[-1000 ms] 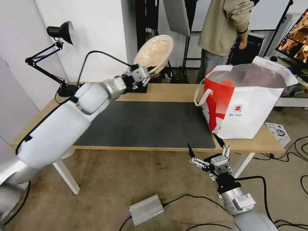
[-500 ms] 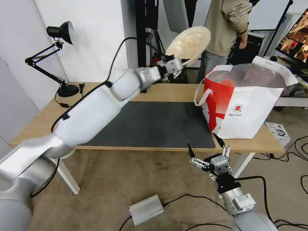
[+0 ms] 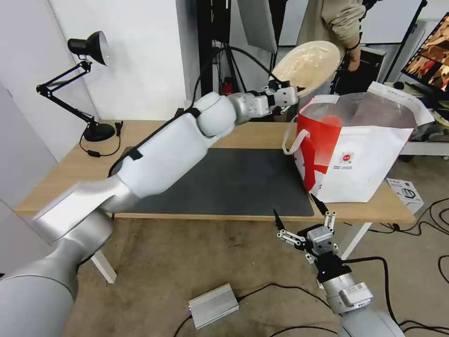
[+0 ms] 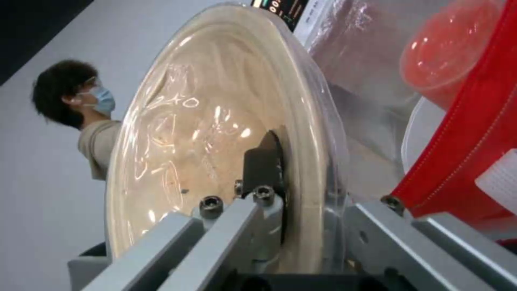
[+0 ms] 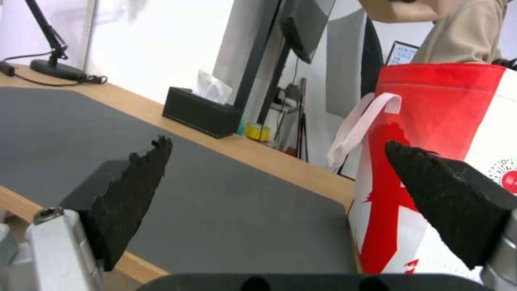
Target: Pick up the trash from the table and place it into the takeout bag.
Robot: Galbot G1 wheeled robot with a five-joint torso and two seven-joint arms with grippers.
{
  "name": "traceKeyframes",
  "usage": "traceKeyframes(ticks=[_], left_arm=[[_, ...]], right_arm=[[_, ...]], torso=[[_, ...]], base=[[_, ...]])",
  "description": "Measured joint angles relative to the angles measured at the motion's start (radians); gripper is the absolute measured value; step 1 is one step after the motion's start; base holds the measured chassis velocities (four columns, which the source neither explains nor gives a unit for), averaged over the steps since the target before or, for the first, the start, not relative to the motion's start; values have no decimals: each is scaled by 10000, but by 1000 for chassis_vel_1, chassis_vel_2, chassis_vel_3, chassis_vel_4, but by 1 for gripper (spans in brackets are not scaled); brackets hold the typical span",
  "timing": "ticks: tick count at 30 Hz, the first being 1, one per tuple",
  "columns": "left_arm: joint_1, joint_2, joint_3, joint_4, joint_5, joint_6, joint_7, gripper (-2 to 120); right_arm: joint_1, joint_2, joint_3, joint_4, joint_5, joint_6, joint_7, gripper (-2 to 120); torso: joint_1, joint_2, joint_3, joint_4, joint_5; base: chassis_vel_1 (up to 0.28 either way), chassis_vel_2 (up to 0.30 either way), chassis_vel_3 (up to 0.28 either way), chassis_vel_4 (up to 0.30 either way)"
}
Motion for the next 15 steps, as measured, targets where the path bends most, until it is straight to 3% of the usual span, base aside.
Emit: traceKeyframes(ticks=[6,15], left_arm=[[-5,-274,57,195,419,-69,117,1],[37,-1372,-261,1025,1974,-550,307,1]], right_arm=[[0,0,0,0,0,0,0,100],[0,0,0,0,0,0,0,100]], torso=[[0,0,0,0,0],[0,0,0,-1,0]], base=[[0,0,0,0],[0,0,0,0]])
